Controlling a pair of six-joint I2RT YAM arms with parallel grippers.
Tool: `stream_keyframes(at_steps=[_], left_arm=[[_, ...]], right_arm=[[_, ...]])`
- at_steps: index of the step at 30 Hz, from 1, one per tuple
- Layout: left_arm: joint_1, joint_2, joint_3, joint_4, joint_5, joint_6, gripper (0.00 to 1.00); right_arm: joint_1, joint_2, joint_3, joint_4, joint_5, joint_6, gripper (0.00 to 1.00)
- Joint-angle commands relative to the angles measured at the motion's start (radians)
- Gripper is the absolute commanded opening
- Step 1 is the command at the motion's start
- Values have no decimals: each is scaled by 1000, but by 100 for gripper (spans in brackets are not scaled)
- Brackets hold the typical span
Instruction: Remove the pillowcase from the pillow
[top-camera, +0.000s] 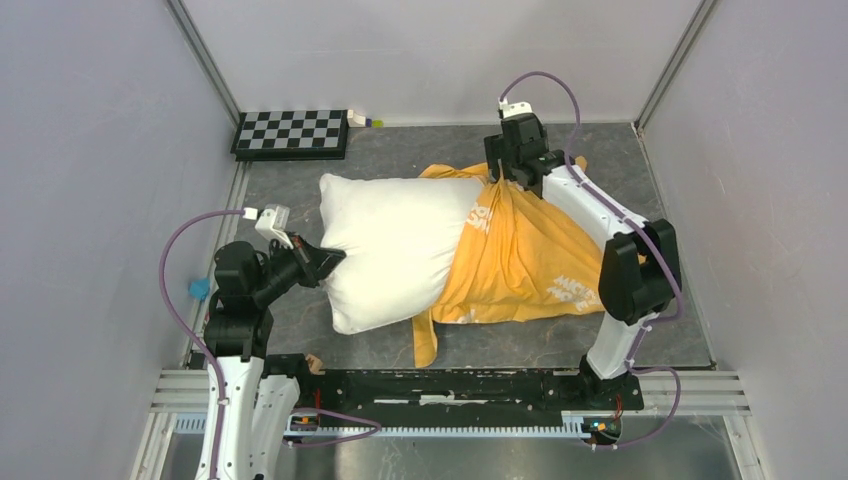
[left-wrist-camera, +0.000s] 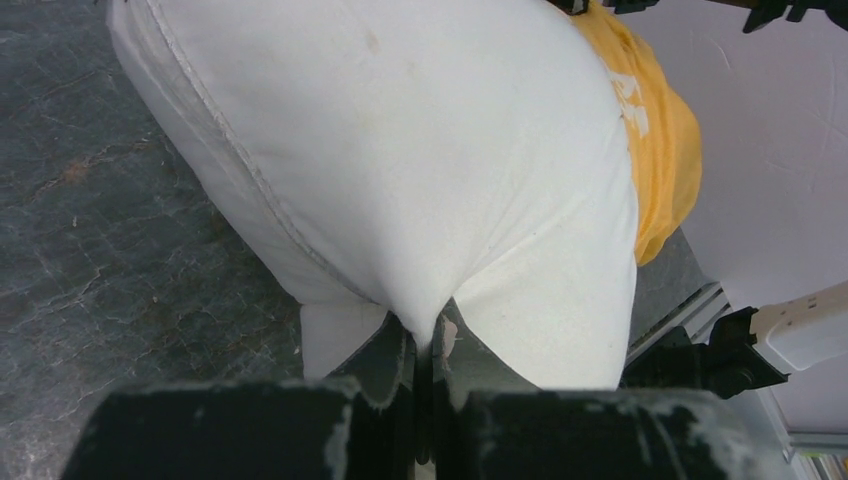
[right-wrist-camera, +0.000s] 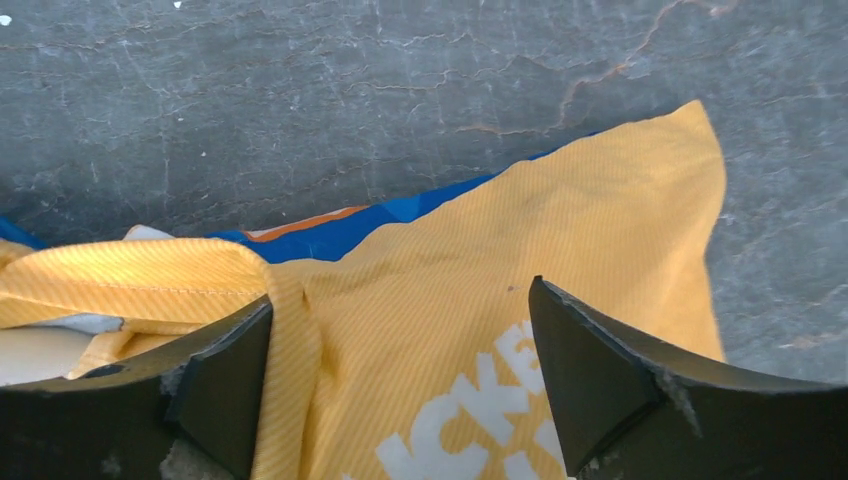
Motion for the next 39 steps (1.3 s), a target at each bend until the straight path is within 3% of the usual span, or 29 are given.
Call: stream_keyframes(at_steps=[1,3,7,10,17,25,34,36,39], left_arm=[[11,-24,19,85,-48,20,2],[11,-17,19,85,-51,18,2],[12,4,19,85,-48,12,2],[11,5,16,86,-47,11,2],[11,6,4,91,-53,-3,2],[12,11,1,80,-95,-19,2],[12,9,-1,60,-110,-20,2],[11,9,-1,55,-115,-20,2],[10,5,-2,51,-120,-20,2]], right_arm=[[-6,-130,14,-40,59,-102,92],[32,-180,9,-41,0,-123,98],[108,-282,-31,-27,-178,-184,98],[189,-352,-85,-6,-216,-210,98],[374,-563,-305,66,-192,-178,98],[606,-785,-542,111,-176,-10,98],[959,-811,-632,24,92,206,98],[998,-802,-680,48,168,282,98],[1004,-782,-771,160,151,370,98]])
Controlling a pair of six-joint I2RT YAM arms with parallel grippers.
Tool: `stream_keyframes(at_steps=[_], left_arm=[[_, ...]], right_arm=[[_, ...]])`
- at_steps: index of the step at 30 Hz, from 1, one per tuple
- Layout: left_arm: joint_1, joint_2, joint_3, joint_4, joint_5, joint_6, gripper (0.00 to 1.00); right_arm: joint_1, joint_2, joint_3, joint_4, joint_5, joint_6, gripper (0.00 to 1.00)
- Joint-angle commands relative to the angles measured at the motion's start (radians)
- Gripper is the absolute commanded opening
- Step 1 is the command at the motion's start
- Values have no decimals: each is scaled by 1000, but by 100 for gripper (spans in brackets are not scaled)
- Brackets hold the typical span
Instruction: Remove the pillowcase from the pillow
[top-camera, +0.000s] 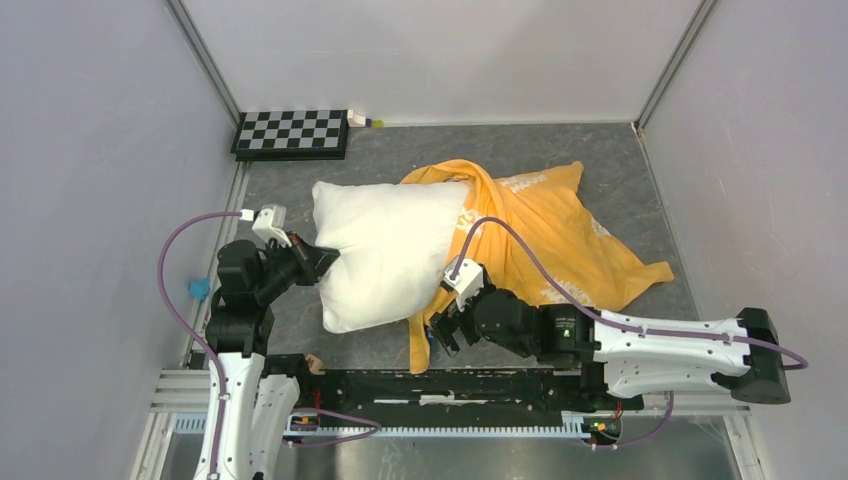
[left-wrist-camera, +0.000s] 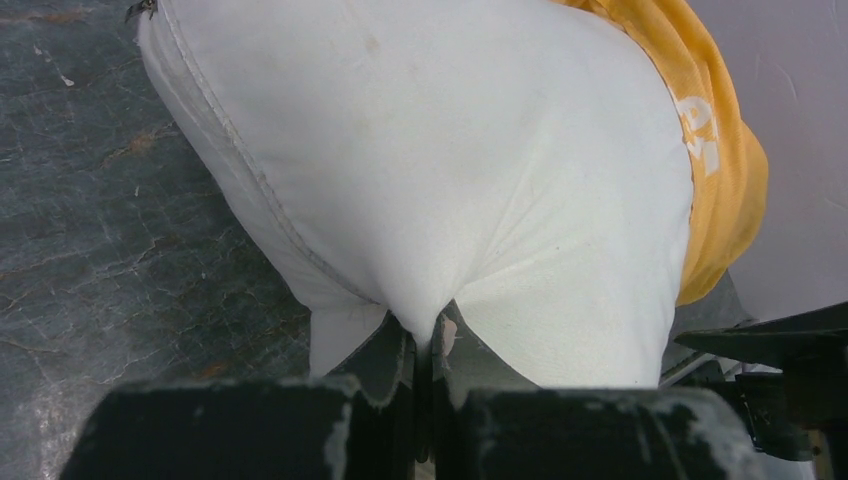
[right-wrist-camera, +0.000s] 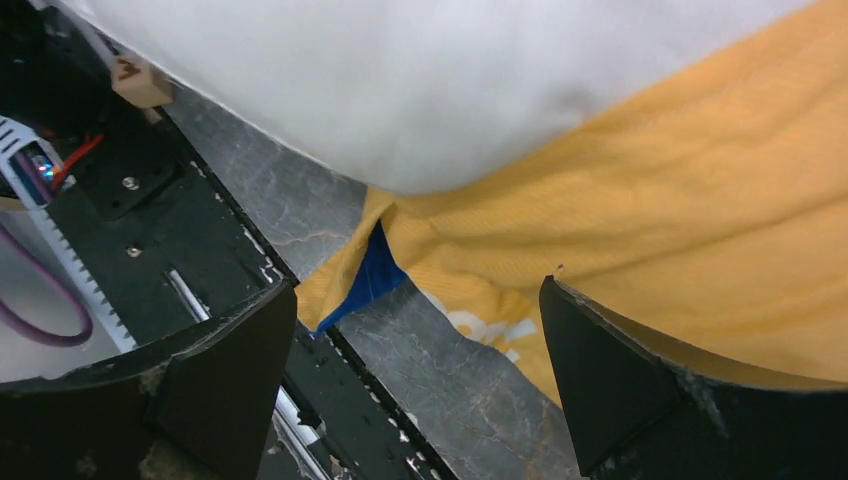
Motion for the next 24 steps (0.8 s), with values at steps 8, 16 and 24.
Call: stream_keyframes(at_steps=[8,16,24], left_arm=[[-28,-11,12,57,-34,-23,2],[-70,-9,13,47,-53,-22,2],[-81,-15,21,26,-92,-19,2]], right_arm=[[25,142,-136,305,178,267,98],[37,346,-3,377,147,278,98],[43,389,10,165,448,437,67]])
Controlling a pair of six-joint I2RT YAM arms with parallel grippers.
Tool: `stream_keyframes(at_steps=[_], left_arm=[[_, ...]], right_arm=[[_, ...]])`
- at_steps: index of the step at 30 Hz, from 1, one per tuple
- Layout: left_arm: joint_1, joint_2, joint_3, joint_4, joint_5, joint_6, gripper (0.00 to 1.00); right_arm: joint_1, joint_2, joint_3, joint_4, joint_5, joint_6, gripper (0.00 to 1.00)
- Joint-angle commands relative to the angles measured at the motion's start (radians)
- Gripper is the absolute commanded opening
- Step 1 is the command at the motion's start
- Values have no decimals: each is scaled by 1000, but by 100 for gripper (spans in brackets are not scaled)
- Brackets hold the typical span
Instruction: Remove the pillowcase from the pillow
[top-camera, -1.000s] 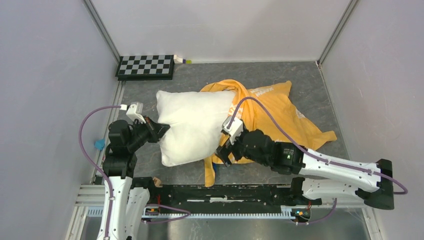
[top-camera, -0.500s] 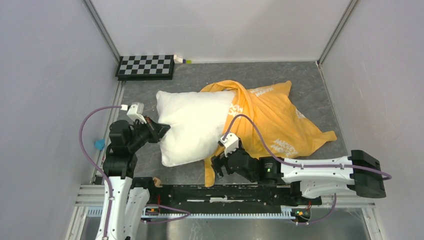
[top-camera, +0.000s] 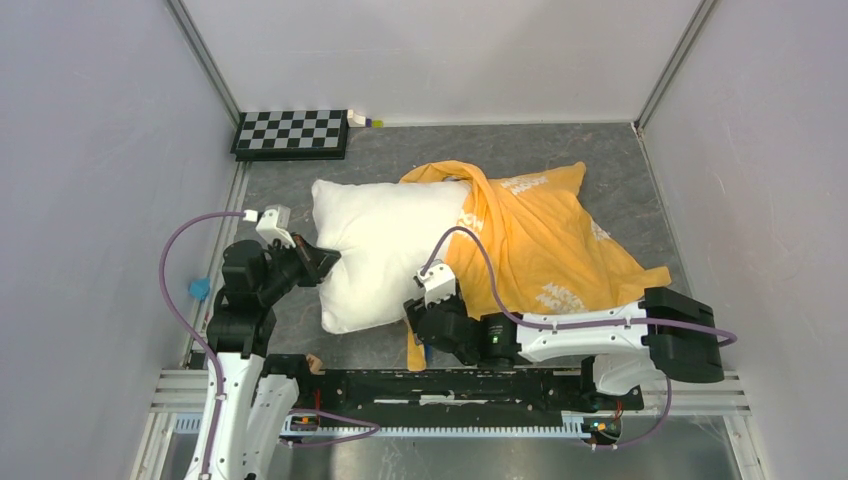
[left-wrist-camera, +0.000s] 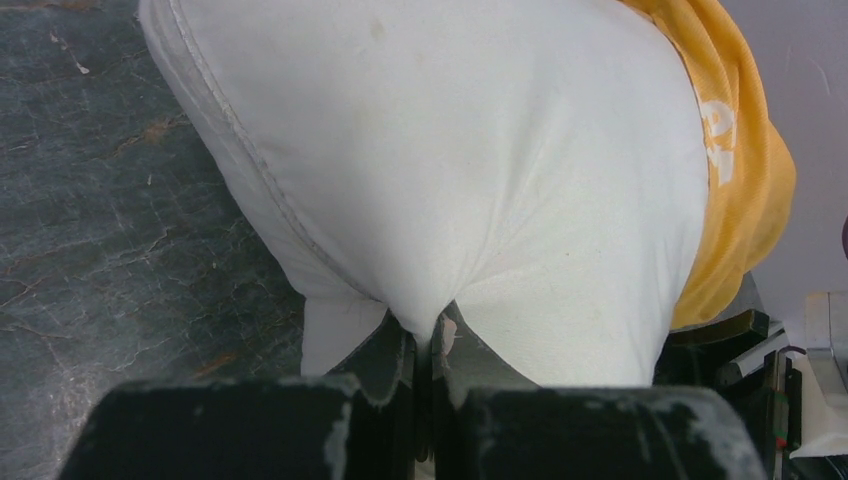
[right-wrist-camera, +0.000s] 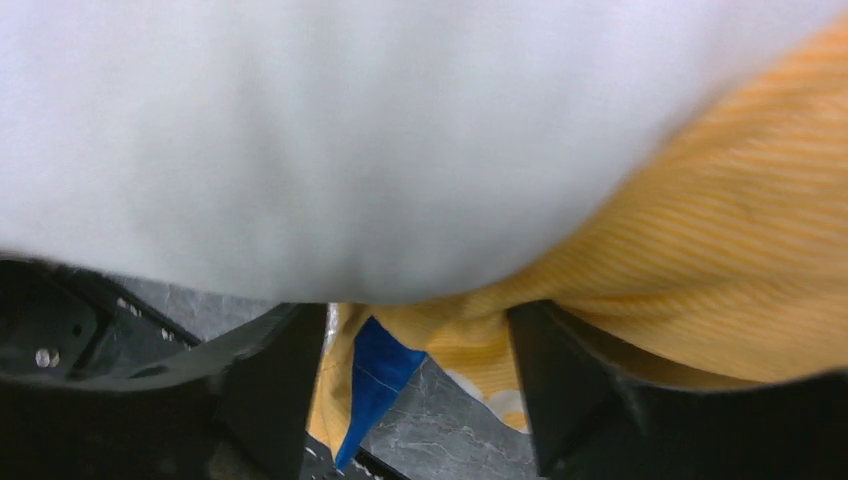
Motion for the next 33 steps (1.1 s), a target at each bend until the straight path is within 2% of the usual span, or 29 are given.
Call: stream_keyframes(at_steps=[1,4,7,11,14,18,23,26,33], left_arm=[[-13,-16,23,40,-15,-18,2],[-21,-16,25,30,-37,-17,2],[-21,-14,28,23,-62,-17,2],[-22,-10,35,-3,-130,-24,2],[-23,-11,44,-33,-238,-41,2],[-23,-18,54,-66,-380,-69,2],[-23,-15,80,-136,-618,-120,2],[-22,-17,113,-238,-905,-225,2],[-22,10,124,-320,-1098,-358,2]], right_arm=[[5,-32,-9,-100,221,145,55],[4,-89,-59,-182,300,196,21],[-21,-154,-123,-272,366,222,0],[-129,-319,-247,-332,361,210,0],[-230,-494,-347,-312,326,137,0],[-444,-663,-429,-268,227,2,0],[-633,-704,-401,-302,190,-76,0],[-719,-712,-397,-258,141,-148,0],[-875,-659,-381,-197,-7,-218,0]])
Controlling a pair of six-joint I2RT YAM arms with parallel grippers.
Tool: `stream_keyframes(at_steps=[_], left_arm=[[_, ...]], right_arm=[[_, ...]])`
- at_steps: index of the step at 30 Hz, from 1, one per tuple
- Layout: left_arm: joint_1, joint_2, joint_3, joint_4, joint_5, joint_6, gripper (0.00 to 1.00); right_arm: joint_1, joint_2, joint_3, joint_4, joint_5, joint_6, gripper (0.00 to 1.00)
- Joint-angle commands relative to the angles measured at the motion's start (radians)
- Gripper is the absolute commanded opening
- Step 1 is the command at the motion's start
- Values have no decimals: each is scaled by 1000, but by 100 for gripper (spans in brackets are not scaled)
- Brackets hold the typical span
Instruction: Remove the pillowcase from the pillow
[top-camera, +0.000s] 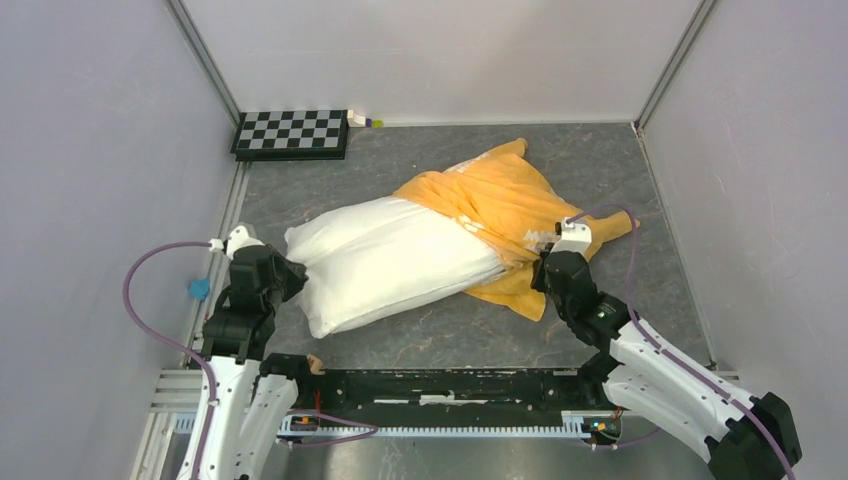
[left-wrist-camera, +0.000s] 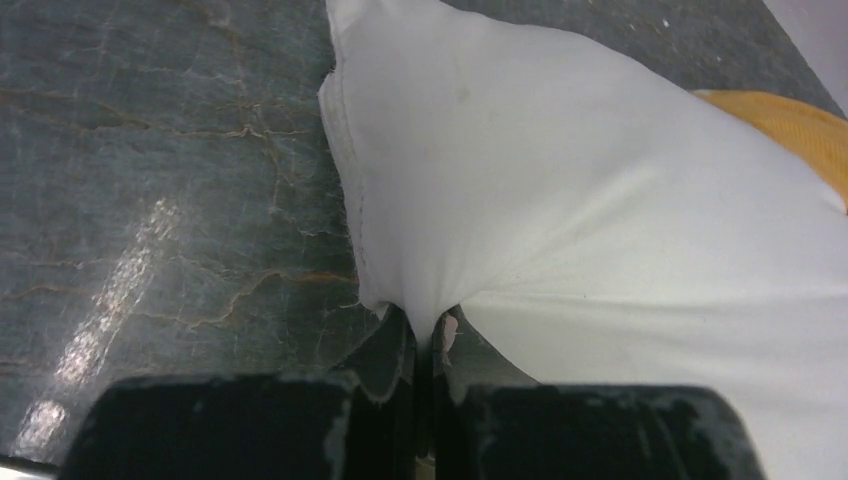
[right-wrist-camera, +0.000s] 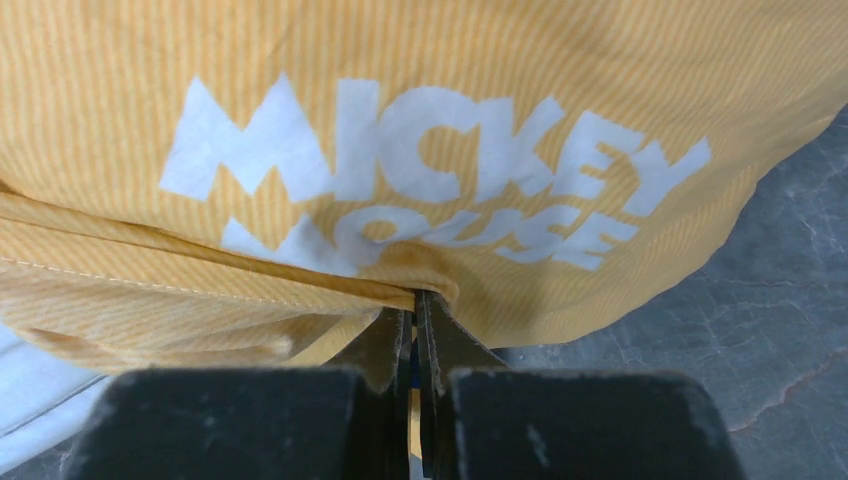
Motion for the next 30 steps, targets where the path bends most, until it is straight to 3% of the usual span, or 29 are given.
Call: stream_keyframes(at_steps=[1,3,5,6,7,9,12,15,17,18,19,26,28,30], left_arm=[[35,30,71,-63,-511,-111,2],[34,68,86,-65,-475,-95,6],[35,84,75,-13,-370,-38,18],[35,84,64,31,-300,13,33],[34,83,59,55,-257,36,60],[34,72,46,77,-219,43,98],[35,61,33,118,-128,81,100],[34,42,19,177,50,153,100],[34,22,4,234,254,235,98],[33,12,-8,276,389,276,93],[33,7,-15,301,426,274,93],[-4,47,26,311,490,324,100],[-105,97,93,244,377,372,100],[-283,148,149,199,194,407,100]], right_arm=[[-104,-3,-1,-6,74,-132,0],[-104,-16,-41,78,-71,-166,0],[-104,-9,-54,135,-219,-197,0],[-104,-2,-52,143,-260,-210,0],[-103,9,-47,145,-299,-220,0],[-104,23,-31,145,-357,-243,0],[-104,20,-16,139,-403,-263,0],[-104,9,-13,149,-465,-292,1],[-103,6,-8,149,-499,-308,1],[-104,8,-4,147,-510,-314,1],[-105,10,0,142,-518,-319,1],[-104,6,17,135,-568,-355,0],[-103,-3,17,147,-584,-352,0],[-103,-9,18,165,-606,-347,0]])
